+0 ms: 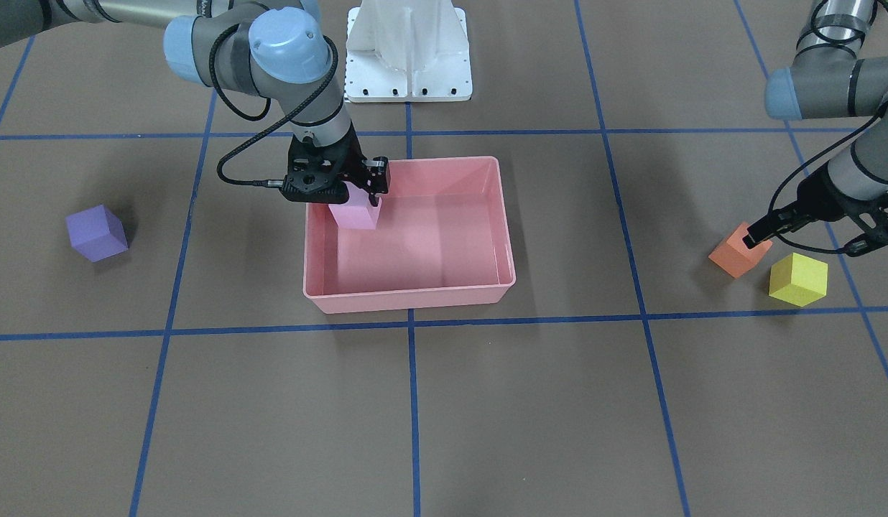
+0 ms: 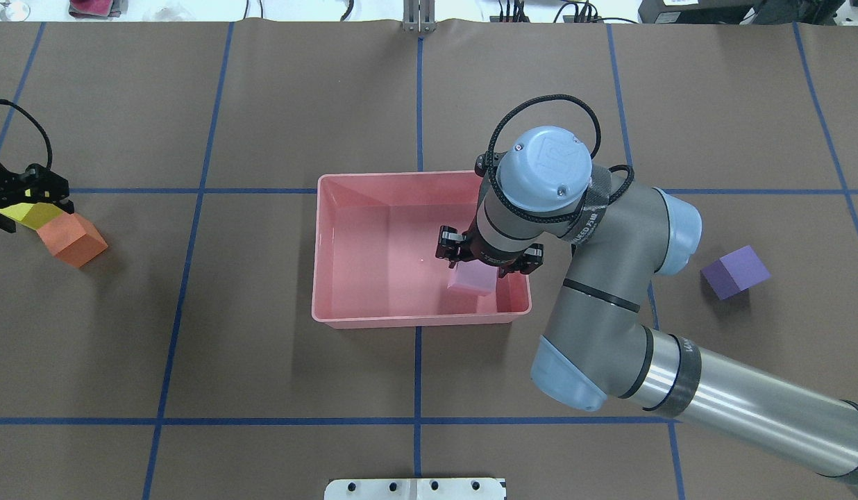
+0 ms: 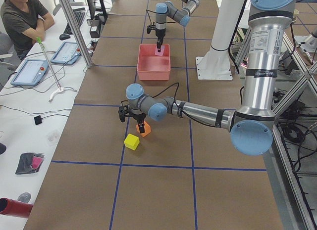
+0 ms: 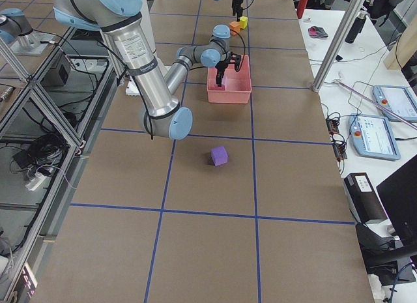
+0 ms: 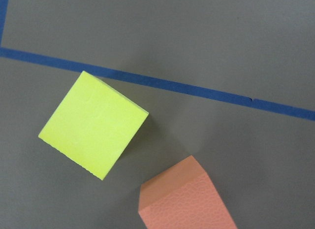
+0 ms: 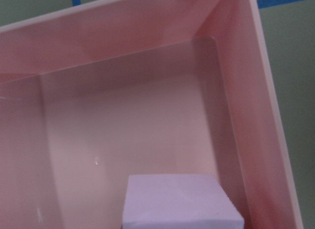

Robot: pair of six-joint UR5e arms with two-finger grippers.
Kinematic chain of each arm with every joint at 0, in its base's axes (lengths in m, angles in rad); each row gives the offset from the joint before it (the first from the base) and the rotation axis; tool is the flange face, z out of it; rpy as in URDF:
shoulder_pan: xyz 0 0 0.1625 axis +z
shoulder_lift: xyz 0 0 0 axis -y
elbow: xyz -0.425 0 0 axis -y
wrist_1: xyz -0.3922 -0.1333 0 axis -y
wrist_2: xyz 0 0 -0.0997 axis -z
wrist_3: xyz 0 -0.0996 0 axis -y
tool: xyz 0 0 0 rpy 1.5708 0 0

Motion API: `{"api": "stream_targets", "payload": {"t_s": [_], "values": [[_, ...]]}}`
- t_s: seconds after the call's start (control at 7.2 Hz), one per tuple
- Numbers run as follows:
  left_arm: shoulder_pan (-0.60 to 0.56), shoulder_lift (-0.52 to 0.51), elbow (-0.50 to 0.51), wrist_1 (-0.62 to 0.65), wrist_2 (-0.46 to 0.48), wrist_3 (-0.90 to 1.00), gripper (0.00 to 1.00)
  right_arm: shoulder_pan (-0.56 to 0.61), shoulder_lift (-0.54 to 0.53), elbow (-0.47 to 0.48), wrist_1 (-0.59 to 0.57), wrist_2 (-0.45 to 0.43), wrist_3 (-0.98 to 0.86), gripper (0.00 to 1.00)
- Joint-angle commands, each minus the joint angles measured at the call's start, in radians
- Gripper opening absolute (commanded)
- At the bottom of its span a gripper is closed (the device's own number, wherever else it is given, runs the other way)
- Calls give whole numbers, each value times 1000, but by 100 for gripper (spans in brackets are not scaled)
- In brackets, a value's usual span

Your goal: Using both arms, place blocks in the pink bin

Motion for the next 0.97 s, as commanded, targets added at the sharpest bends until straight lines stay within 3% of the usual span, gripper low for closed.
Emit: {"api": "stream_targets", "payload": {"t_s": [0.0, 0.83], "values": [[29, -27, 26, -7, 0, -206, 99, -1, 2, 2, 2, -14, 0, 99], [48, -28, 78, -8, 5, -201, 99, 42, -10, 11, 2, -29, -3, 100]]}}
